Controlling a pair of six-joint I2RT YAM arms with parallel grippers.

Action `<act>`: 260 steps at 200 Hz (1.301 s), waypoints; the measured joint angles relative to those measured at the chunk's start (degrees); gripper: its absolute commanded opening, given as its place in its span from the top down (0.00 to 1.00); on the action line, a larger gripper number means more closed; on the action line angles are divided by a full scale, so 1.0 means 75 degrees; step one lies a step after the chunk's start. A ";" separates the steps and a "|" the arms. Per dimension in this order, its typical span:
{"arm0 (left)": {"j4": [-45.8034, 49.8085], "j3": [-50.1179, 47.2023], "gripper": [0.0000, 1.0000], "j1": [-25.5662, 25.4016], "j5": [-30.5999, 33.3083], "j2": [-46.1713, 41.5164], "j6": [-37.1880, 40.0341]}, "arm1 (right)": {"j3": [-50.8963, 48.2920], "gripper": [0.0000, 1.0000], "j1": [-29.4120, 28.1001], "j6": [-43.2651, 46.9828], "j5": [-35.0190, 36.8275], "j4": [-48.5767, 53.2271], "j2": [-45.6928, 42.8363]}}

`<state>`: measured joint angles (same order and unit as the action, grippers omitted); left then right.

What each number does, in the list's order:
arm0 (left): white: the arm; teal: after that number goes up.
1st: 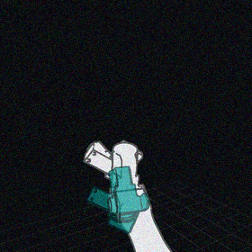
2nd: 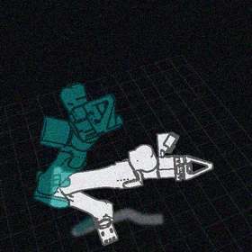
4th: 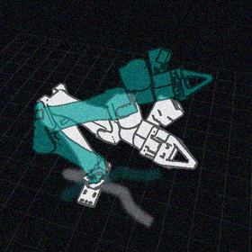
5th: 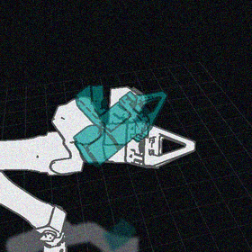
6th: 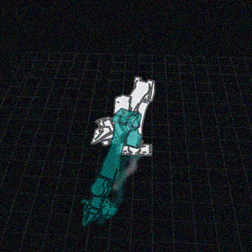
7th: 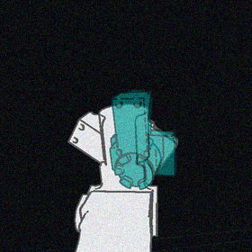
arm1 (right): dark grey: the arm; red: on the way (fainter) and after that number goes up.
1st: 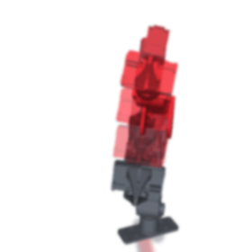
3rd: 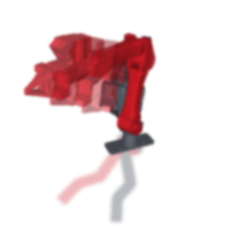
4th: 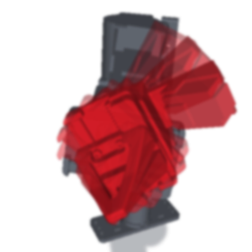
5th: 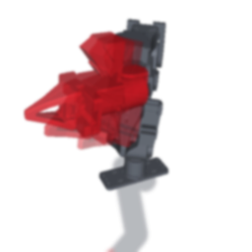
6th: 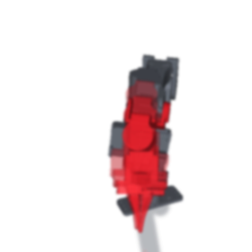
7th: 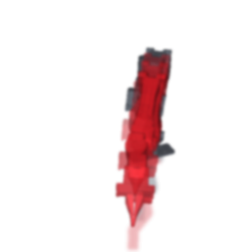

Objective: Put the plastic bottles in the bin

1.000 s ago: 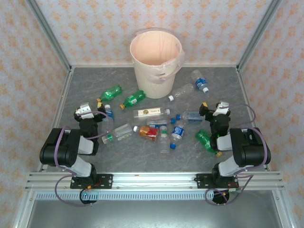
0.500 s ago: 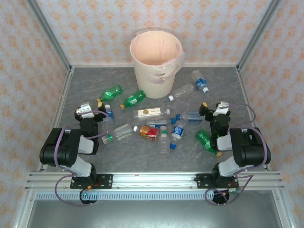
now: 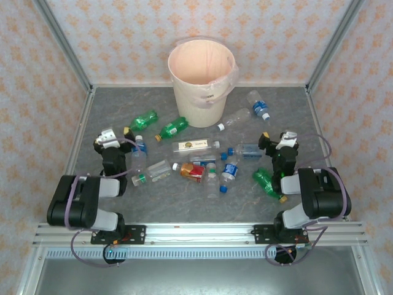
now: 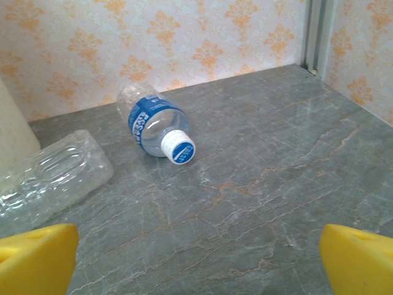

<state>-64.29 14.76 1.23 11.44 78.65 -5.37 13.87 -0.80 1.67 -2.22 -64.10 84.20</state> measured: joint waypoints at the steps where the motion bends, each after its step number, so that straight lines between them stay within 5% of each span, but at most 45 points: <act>1: 0.0114 0.0055 0.01 -0.0003 0.0032 -0.0073 -0.0041 | 0.0029 0.00 0.0000 0.0000 0.0023 0.0076 -0.0038; 60: 0.4680 0.2914 0.01 0.0102 0.0245 -0.1690 -0.1848 | 0.1617 0.00 0.0000 -0.1515 0.0956 0.3042 -0.1996; 98: 0.6321 0.2990 0.01 0.0149 -0.0723 -0.2075 -0.2719 | 0.2562 0.00 0.0017 -0.2731 0.1026 0.4873 -0.2970; 145: 0.7813 0.3028 0.01 0.0061 -0.1877 -0.2092 -0.3369 | 0.3404 0.00 0.0012 -0.3229 0.0000 0.6467 -0.3063; 260: 0.9398 0.3751 0.01 -0.3179 -0.2017 -0.1361 -0.1212 | 0.4334 0.00 -0.1431 -0.2541 -0.1495 0.8384 -0.3110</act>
<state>6.20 42.89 -22.61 -3.68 68.45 -14.46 46.37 -11.53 -17.39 -13.43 -1.21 60.88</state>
